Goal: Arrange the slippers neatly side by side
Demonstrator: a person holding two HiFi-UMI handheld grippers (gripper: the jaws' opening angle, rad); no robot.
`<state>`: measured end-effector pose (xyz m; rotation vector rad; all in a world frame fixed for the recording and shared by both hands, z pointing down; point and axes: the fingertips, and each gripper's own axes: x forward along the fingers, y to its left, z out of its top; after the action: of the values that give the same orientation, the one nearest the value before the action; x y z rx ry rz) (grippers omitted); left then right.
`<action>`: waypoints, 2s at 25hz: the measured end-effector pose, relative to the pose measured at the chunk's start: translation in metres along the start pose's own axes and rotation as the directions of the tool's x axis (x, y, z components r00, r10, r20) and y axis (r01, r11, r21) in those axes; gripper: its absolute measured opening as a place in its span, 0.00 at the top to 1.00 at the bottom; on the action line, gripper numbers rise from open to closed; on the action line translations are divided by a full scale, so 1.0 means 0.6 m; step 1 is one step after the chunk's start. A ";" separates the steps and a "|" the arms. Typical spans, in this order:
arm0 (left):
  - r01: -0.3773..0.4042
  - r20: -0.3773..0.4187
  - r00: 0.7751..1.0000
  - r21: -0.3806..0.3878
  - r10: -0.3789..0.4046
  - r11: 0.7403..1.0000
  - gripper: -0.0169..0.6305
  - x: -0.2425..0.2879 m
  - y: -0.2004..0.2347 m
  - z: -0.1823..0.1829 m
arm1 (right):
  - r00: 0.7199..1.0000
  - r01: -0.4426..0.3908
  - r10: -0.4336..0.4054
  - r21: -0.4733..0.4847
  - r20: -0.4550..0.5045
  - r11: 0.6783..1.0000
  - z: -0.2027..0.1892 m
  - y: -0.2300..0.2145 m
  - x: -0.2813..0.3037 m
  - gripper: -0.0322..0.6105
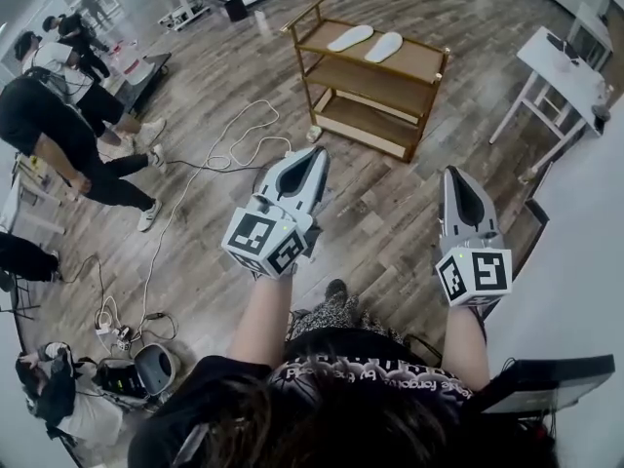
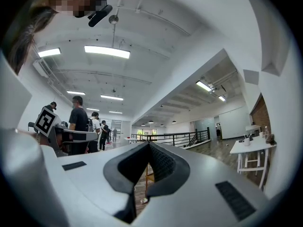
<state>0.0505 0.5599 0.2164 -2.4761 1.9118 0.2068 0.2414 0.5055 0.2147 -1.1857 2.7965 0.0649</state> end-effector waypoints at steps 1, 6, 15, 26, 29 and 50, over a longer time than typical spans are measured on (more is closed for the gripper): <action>-0.002 0.001 1.000 0.005 0.002 1.000 0.98 0.010 0.014 0.000 | 1.000 0.000 0.000 -0.003 0.000 1.000 -0.003 -0.002 0.015 0.95; 0.017 -0.019 1.000 -0.008 -0.017 1.000 0.98 0.082 0.093 -0.026 | 1.000 0.020 -0.020 -0.024 -0.017 1.000 -0.027 -0.023 0.113 0.95; 0.047 -0.029 0.998 0.010 -0.047 0.999 0.98 0.204 0.258 -0.019 | 0.997 0.072 -0.073 -0.048 -0.020 0.996 -0.035 -0.044 0.306 0.95; 0.043 -0.048 0.998 -0.025 -0.044 0.999 0.98 0.318 0.375 -0.052 | 0.995 0.087 -0.089 -0.058 -0.040 0.994 -0.067 -0.083 0.447 0.95; 0.036 -0.061 0.997 -0.041 -0.039 0.998 0.98 0.353 0.399 -0.071 | 0.995 0.083 -0.085 -0.059 -0.045 0.995 -0.078 -0.105 0.486 0.95; -0.048 -0.088 0.995 0.005 0.049 0.999 0.98 0.669 0.581 -0.085 | 0.999 -0.010 0.010 -0.001 -0.039 1.000 -0.139 -0.296 0.836 0.95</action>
<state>-0.1808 0.0798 0.2496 -2.4786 2.0052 0.0961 0.0163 0.0172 0.2417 -1.1863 2.8358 0.0444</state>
